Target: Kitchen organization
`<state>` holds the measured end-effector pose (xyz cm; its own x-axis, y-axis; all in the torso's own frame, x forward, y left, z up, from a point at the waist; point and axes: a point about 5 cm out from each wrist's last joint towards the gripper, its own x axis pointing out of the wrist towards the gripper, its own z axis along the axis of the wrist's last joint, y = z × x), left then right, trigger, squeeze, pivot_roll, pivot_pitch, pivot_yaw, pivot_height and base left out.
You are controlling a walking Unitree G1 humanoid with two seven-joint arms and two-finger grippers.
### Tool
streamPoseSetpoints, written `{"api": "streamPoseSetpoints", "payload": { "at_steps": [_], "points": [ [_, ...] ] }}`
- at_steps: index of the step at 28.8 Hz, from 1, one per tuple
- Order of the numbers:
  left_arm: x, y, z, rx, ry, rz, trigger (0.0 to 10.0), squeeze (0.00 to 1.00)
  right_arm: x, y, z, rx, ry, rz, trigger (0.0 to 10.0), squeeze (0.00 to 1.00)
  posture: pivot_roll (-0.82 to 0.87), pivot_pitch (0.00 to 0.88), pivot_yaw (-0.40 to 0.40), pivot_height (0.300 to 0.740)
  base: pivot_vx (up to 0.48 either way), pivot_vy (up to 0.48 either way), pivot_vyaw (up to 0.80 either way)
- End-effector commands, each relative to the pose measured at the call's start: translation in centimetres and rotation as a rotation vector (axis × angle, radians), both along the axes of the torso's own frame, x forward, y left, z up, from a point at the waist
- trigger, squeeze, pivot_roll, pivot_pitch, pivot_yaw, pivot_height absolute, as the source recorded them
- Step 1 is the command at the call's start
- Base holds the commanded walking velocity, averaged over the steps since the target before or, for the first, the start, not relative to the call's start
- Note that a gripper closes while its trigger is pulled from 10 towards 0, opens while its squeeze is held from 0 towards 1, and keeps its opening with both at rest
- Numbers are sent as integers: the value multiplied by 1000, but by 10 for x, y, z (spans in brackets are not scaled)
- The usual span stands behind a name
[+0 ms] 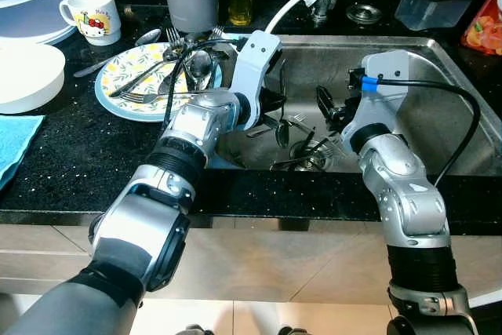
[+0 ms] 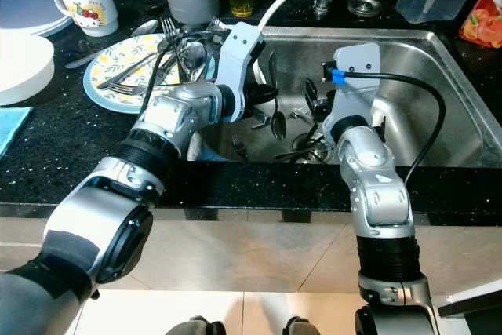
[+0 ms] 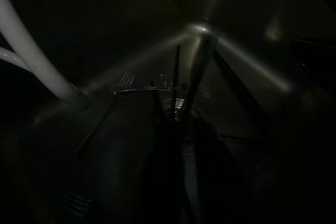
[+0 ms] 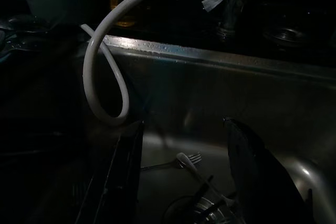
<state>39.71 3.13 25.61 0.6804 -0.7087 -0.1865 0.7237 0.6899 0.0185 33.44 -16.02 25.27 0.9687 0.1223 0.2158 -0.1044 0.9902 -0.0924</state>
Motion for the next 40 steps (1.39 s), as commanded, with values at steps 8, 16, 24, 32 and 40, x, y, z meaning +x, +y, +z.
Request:
{"api": "streamPoseSetpoints", "payload": {
  "at_steps": [8, 16, 24, 32, 40],
  "points": [
    [1, 5, 1, -26, 22, 1, 10000, 1000, 2, 2, -3, 2, 9, 0, 10000, 0, 38, 182, 19, 740, 0, 0, 0],
    [0, 16, 49, -149, -278, 88, 10000, 0, 1, 1, 2, 10, -13, -5, 10000, 0, 43, 162, 27, 740, 0, 0, 0],
    [-7, 24, 58, -129, -363, 143, 10000, 0, -3, 3, 10, 33, -60, 5, 10000, 0, 50, 138, 41, 740, 0, 0, 0],
    [1, 44, 52, -9, -325, 315, 10000, 0, -7, 7, 24, 56, -131, 29, 10000, 0, 59, 95, 54, 740, 0, 0, 0],
    [16, 109, 53, 50, -253, 797, 10000, 0, -5, 7, 22, 51, -133, 34, 10000, 0, 70, 63, 53, 740, 0, 0, 0]
  ]
}}
